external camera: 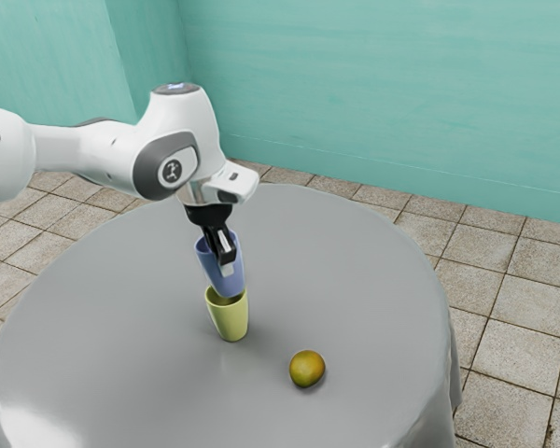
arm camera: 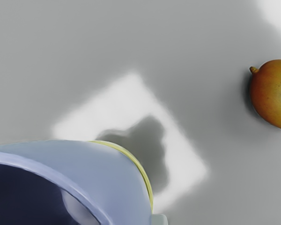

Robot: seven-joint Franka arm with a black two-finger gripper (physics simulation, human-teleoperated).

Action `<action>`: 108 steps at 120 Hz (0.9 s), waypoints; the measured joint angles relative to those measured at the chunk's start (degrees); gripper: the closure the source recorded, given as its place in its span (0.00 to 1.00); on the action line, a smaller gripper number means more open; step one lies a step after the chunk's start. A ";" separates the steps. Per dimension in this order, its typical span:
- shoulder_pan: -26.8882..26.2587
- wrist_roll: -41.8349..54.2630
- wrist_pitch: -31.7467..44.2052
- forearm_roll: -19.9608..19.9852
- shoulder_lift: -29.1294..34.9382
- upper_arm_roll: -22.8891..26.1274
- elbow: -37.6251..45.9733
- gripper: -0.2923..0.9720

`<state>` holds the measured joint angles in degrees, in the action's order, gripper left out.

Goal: Place the left cup onto the right cup

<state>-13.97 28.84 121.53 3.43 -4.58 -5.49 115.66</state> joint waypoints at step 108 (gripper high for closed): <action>-0.42 -0.53 2.49 0.31 -1.91 0.82 0.95 0.65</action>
<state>-14.39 28.30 124.03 3.74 -6.49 -4.68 116.61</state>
